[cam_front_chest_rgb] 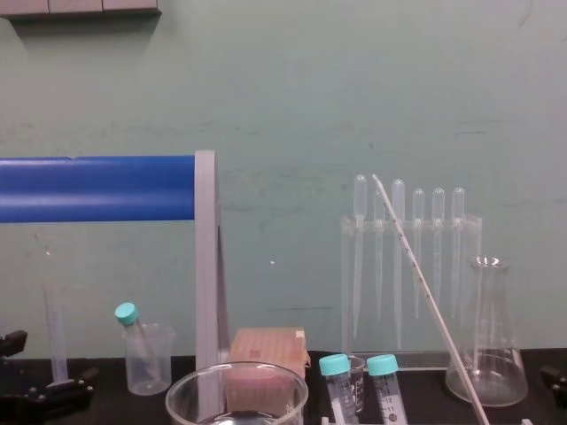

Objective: Hold the thermometer with one hand and immerse one end into the beaker, then reinsert it into the test tube rack.

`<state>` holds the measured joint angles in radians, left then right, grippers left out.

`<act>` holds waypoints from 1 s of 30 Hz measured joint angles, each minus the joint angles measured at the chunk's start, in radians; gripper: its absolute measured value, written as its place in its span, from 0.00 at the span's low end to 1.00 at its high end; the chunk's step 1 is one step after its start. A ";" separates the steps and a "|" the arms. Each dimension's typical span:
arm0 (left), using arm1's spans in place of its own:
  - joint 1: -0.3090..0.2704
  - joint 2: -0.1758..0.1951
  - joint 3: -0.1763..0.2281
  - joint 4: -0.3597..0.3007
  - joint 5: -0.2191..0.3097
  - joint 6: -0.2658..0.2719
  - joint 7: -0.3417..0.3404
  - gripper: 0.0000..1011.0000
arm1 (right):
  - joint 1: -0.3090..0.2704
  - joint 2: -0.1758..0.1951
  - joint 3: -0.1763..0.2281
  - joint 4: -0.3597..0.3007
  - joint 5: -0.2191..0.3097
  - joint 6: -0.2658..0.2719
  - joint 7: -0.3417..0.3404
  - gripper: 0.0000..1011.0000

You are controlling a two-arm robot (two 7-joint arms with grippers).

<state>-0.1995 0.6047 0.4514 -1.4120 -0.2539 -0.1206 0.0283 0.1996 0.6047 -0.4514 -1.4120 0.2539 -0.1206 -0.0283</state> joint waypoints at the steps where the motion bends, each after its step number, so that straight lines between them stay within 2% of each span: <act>1: 0.000 0.000 0.000 0.000 0.000 0.000 0.000 1.00 | 0.000 0.000 0.000 0.000 0.000 0.000 0.000 0.99; 30: 0.000 0.000 0.000 0.000 0.000 0.000 0.000 1.00 | 0.000 0.000 0.000 0.000 0.000 0.000 0.000 0.99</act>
<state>-0.1995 0.6047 0.4514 -1.4120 -0.2539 -0.1205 0.0283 0.1996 0.6047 -0.4514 -1.4120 0.2539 -0.1205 -0.0283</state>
